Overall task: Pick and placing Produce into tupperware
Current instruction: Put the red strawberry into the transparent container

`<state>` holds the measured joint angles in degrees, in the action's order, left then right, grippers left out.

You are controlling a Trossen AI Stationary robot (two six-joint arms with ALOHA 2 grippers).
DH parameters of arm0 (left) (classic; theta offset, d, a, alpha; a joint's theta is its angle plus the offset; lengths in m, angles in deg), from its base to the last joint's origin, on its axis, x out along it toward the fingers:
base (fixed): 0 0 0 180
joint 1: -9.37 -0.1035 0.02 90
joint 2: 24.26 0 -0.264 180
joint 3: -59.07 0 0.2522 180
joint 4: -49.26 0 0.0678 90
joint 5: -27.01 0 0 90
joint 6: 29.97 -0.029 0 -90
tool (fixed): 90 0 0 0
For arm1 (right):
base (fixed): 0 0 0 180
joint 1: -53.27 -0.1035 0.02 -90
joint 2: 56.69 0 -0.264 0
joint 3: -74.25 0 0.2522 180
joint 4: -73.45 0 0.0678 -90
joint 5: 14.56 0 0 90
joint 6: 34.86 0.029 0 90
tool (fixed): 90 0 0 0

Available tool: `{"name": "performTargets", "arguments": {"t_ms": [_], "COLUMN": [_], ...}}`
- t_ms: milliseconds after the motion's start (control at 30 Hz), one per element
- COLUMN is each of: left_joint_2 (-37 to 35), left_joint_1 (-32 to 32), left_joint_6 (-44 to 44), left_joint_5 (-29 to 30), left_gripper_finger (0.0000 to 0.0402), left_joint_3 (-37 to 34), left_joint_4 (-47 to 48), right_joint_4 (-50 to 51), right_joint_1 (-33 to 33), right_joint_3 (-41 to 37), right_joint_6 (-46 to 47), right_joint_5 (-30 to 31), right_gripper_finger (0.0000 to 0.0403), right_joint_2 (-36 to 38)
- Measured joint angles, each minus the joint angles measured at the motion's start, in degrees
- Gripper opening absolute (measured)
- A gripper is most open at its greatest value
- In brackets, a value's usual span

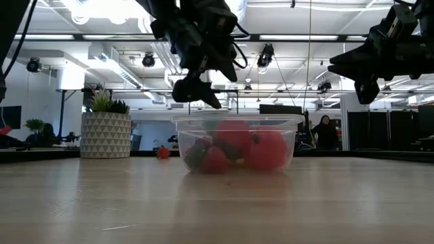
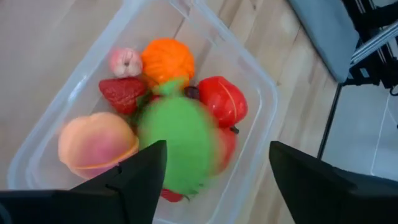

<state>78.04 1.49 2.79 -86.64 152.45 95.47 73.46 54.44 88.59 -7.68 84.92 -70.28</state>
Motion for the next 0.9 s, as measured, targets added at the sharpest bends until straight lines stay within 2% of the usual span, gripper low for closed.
{"name": "performTargets", "arguments": {"t_ms": [233, 300, 367, 500, 567, 633, 767, 900], "left_joint_2": [0.02, -0.14, -0.71, -2.33, -2.96, -3.04, -2.37, -1.05], "left_joint_1": [-0.75, -2.15, -4.06, -8.22, -10.79, -13.62, -19.14, -23.23], "left_joint_6": [0.98, 1.27, 1.18, 0.31, -1.94, -3.37, -3.69, -3.49], "left_joint_5": [0.56, 4.03, 11.19, 33.23, 40.58, 40.97, 34.43, 34.04], "left_gripper_finger": [0.0316, 0.0323, 0.0324, 0.0324, 0.0324, 0.0324, 0.0325, 0.0325], "left_joint_3": [1.93, 3.56, 5.62, 9.53, 10.34, 9.74, 7.02, 3.64], "left_joint_4": [1.22, 4.23, 9.25, 18.96, 21.70, 22.19, 22.05, 21.91], "right_joint_4": [0.02, 0.04, 0.02, 0.04, 0.04, 0.02, 0.03, 0.02], "right_joint_1": [-0.02, -0.02, -0.01, -0.02, -0.02, 0.00, -0.02, 0.00], "right_joint_3": [0.00, 0.00, 0.00, 0.00, 0.00, 0.00, 0.00, 0.00], "right_joint_6": [0.00, 0.02, 0.02, 0.02, 0.01, 0.02, 0.01, 0.00], "right_joint_5": [0.00, 0.02, 0.02, 0.02, 0.01, 0.02, 0.00, -0.35], "right_gripper_finger": [0.0076, 0.0078, 0.0080, 0.0076, 0.0073, 0.0071, 0.0069, 0.0073], "right_joint_2": [-0.10, -0.09, -0.09, -0.09, -0.09, -0.13, -0.09, -0.20]}}
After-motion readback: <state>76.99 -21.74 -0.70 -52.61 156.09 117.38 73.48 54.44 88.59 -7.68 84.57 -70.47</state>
